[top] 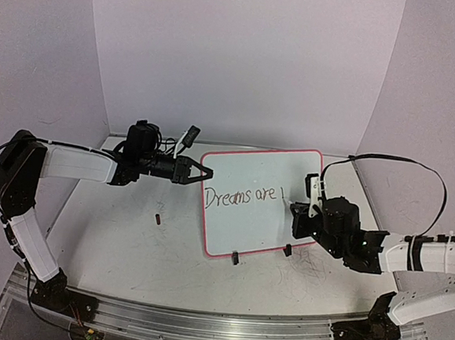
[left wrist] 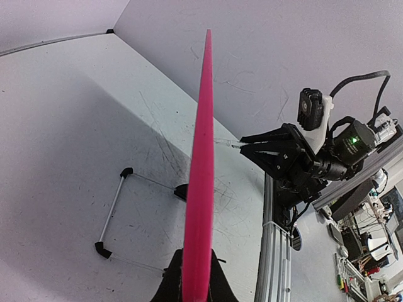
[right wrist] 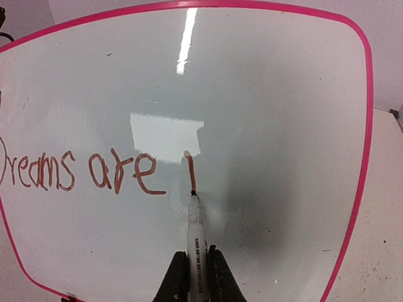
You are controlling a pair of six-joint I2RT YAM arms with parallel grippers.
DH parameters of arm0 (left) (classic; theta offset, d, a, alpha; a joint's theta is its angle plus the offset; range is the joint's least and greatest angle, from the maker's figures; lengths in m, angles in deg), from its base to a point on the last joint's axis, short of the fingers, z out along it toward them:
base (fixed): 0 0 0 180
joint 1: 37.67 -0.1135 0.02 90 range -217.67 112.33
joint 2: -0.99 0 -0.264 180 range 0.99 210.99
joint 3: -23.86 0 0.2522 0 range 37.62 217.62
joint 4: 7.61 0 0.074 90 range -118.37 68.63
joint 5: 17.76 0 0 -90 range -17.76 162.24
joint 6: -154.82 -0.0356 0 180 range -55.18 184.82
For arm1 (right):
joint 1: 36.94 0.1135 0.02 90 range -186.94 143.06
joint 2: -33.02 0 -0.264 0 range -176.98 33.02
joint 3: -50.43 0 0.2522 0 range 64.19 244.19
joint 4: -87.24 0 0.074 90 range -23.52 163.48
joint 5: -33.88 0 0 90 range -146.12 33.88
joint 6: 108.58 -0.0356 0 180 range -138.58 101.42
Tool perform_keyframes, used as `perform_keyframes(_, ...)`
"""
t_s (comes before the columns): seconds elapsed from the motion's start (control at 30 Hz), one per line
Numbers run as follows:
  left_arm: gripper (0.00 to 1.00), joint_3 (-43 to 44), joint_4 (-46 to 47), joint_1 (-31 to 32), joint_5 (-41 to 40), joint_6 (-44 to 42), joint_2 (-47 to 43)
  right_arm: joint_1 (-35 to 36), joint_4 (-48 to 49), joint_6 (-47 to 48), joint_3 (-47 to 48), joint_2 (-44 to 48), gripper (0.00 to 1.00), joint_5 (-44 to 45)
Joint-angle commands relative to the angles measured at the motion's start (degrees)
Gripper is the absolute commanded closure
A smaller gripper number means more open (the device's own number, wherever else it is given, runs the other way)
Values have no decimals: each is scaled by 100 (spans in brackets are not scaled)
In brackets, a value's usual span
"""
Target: Write a sentence on the whiteboard
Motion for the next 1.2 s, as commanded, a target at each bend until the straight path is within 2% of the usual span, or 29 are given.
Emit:
perform_keyframes(0.0, 100, 57, -209, 11, -233, -104, -215, 83, -329, -269, -36, 115, 100, -93)
perform_keyframes(0.4, 100, 50, -216, 13, -244, -113, -209, 143, -501, -332, 120, 102, 100, 3)
perform_keyframes(0.57, 100, 61, -222, 15, -241, -113, -194, 98, -272, -220, 168, 397, 100, -2)
perform_keyframes(1.17, 100, 58, -230, 12, -259, -139, -227, -107, 470, 248, 401, -89, 100, 40)
